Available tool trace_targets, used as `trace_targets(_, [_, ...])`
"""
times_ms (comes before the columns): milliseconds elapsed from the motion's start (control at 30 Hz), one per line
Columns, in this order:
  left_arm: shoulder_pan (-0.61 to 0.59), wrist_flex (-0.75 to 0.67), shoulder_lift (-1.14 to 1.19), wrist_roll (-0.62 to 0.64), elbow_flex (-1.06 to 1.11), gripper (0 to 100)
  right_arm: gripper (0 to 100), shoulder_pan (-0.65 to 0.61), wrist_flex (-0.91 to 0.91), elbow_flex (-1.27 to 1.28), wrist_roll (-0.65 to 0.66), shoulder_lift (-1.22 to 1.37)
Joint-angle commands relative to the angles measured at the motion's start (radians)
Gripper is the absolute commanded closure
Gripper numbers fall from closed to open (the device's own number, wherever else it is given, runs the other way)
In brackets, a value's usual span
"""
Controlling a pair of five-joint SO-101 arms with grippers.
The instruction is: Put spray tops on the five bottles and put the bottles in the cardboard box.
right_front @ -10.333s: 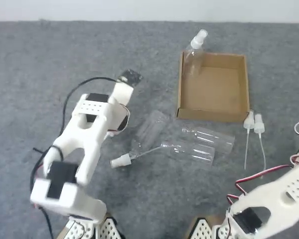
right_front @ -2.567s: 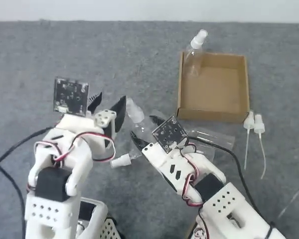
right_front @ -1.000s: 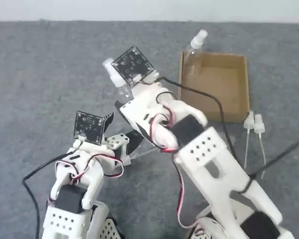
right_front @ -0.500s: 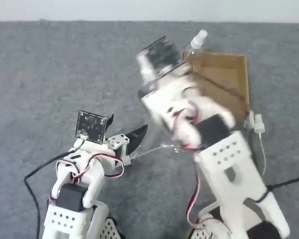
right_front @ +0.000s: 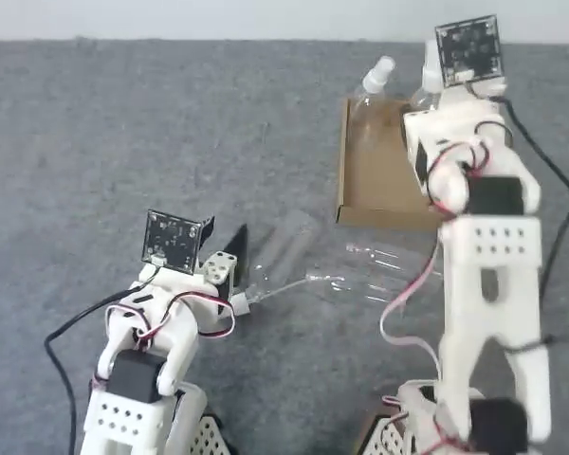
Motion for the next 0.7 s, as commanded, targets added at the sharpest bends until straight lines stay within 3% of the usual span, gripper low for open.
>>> trace_targets(0, [-0.003,-0.032,-0.018,-0.008,-0.007,99,99.3,0.025,-0.122,-0.054,0.017,0.076])
trace_targets(400, [-0.003,-0.035,-0.018,-0.009,0.012,99,99.3,0.056,-0.461,-0.149,0.014,0.458])
trace_targets(667, [-0.003,-0.035,-0.018,-0.009,0.012,99,99.3,0.128,-0.495,-0.338,-0.124,0.694])
